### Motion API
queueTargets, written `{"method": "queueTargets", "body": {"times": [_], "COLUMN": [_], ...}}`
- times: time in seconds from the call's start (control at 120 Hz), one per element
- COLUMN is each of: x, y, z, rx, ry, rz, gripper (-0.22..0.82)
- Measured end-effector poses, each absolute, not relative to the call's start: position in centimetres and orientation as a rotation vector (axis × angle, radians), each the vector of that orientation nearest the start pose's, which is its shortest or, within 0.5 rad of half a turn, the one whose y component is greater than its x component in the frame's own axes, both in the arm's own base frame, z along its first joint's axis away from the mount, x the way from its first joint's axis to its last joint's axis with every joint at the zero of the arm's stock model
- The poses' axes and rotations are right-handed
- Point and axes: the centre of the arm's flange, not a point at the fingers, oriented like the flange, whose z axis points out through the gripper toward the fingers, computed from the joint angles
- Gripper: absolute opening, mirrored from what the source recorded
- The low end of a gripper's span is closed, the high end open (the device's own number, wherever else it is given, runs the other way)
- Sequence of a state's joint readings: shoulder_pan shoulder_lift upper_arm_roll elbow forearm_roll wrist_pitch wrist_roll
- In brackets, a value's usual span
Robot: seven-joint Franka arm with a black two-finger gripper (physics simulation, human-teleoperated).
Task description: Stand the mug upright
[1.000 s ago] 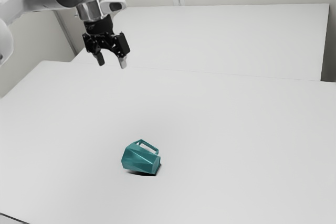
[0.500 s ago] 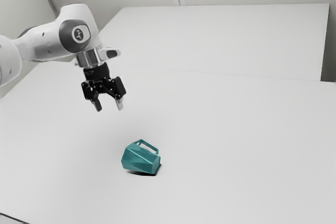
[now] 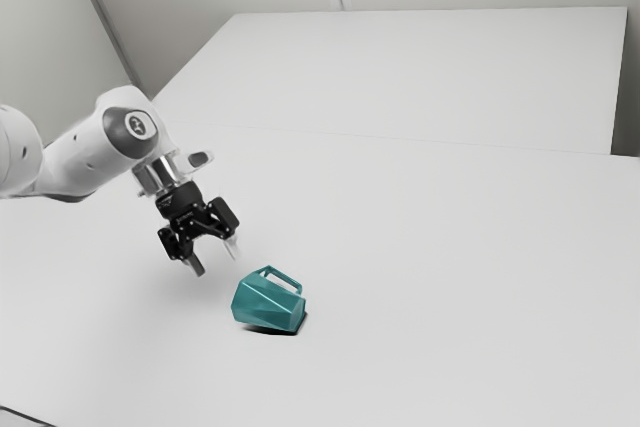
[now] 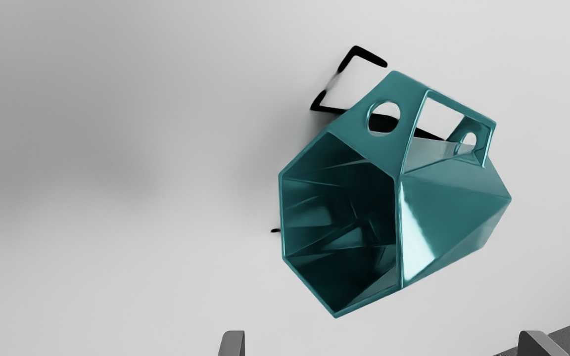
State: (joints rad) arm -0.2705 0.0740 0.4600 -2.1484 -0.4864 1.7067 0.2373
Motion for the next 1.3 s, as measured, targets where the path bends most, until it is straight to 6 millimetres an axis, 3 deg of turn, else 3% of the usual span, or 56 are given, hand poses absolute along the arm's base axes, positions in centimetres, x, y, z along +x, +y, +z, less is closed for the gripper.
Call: {"method": "queueTargets", "body": {"times": [0.542,0.867,1.083,1.3], "x": [47.2,47.7,46.9,47.1], "y": [4.0,3.7,3.3,3.2], "z": [30.8,30.8,29.1,29.0], "rx": [2.414,2.346,2.308,2.284], "ry": [0.097,0.018,-0.003,-0.026], "rz": [-0.422,-0.297,-0.288,-0.240], "gripper": [0.60,0.60,0.60,0.60]}}
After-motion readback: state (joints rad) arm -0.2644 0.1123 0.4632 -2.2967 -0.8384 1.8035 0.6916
